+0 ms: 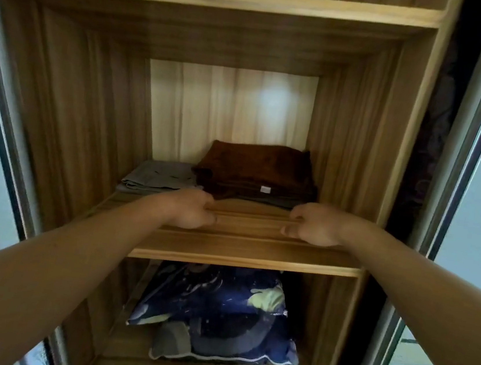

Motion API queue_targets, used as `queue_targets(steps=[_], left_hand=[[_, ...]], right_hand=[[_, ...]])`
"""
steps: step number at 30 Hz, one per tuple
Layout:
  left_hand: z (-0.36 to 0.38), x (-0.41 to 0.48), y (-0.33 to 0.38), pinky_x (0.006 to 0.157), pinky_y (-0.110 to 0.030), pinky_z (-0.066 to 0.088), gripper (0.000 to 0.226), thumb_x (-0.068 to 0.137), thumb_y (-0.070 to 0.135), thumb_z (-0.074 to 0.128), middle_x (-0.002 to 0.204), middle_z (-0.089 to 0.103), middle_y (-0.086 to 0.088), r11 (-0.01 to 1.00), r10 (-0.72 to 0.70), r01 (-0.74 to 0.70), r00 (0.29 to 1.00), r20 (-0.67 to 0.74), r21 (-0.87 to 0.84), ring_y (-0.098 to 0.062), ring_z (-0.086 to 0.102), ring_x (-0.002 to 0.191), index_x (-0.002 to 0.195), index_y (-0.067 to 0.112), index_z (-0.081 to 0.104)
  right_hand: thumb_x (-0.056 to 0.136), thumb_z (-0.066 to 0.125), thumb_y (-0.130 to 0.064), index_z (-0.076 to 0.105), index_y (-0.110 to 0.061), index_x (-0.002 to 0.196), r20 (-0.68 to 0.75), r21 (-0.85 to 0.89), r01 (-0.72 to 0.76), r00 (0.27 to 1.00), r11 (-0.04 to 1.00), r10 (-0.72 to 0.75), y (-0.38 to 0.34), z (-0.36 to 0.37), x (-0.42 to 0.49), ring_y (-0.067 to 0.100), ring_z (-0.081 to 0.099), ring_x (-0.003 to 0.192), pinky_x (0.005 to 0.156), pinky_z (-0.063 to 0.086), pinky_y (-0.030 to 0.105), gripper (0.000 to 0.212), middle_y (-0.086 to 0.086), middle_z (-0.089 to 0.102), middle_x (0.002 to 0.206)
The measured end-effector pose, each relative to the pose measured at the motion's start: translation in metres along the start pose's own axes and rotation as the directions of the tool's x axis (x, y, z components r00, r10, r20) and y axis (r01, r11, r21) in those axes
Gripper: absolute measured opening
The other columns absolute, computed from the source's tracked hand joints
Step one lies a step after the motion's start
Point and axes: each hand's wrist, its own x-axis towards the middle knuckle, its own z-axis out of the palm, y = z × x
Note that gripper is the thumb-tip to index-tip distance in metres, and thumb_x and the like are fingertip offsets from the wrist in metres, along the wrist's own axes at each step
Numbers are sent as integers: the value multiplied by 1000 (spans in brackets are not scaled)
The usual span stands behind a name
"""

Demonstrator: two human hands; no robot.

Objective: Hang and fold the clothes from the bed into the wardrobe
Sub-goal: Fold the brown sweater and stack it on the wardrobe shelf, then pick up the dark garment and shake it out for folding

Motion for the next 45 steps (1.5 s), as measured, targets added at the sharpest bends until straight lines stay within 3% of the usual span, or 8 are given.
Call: queue_targets(steps=[7,14,18,20,23,28,34,45], left_hand=[[22,8,-7,103,-29,42,53,95,54,56,145,52,-3,988,153,-152,987,-51,32,-22,51,127,138,24,55],[49,2,39,94,-33,47,52,90,57,57,132,60,2,907,422,-420,905,-61,43,-21,57,117,133,27,58],[66,-26,97,68,-29,43,28,91,48,62,97,64,8,788,603,-607,794,-76,-103,-14,62,89,109,27,63],[79,-39,126,74,-33,51,28,92,43,63,93,67,1,718,683,-684,728,-60,-128,-16,63,84,105,18,66],[109,-56,167,87,-39,54,34,93,44,62,100,67,0,639,768,-761,640,29,-107,-21,64,92,112,17,65],[171,-83,238,96,-31,47,51,95,49,57,140,54,-2,536,832,-839,505,231,-97,-22,56,119,139,23,52],[235,-97,321,98,-33,45,52,96,48,55,138,57,-2,415,861,-905,360,359,-87,-21,54,122,141,22,50],[328,-77,553,92,-35,50,40,93,43,59,121,62,-2,249,887,-963,186,422,-99,-20,58,106,126,20,59]], right_hand=[[99,53,-51,57,-20,138,-40,57,-173,984,983,176,-15,27,-53,26,51,126,104,42,34,50,5,53,143],[99,50,-51,57,-20,138,-116,13,-451,886,892,450,-33,67,-137,29,56,124,103,45,37,50,6,59,138],[95,54,-59,54,-23,142,-106,79,-632,763,771,637,-27,88,-214,28,53,129,106,43,38,59,5,57,142],[95,55,-58,50,-23,145,-88,118,-710,689,694,720,-22,100,-256,28,47,136,110,37,37,61,5,50,150],[96,56,-53,52,-19,142,-19,154,-818,558,554,830,-12,115,-319,29,50,133,111,38,38,57,8,53,147],[99,55,-46,57,-14,137,73,171,-933,332,316,940,-1,146,-418,29,51,130,108,41,38,50,8,56,141],[93,61,-55,62,-21,135,109,214,-971,135,109,985,27,177,-490,23,56,121,103,45,35,53,3,61,135],[100,51,-46,62,-18,134,197,185,-982,3,-34,980,205,206,-558,29,58,122,98,46,37,45,8,61,136]])
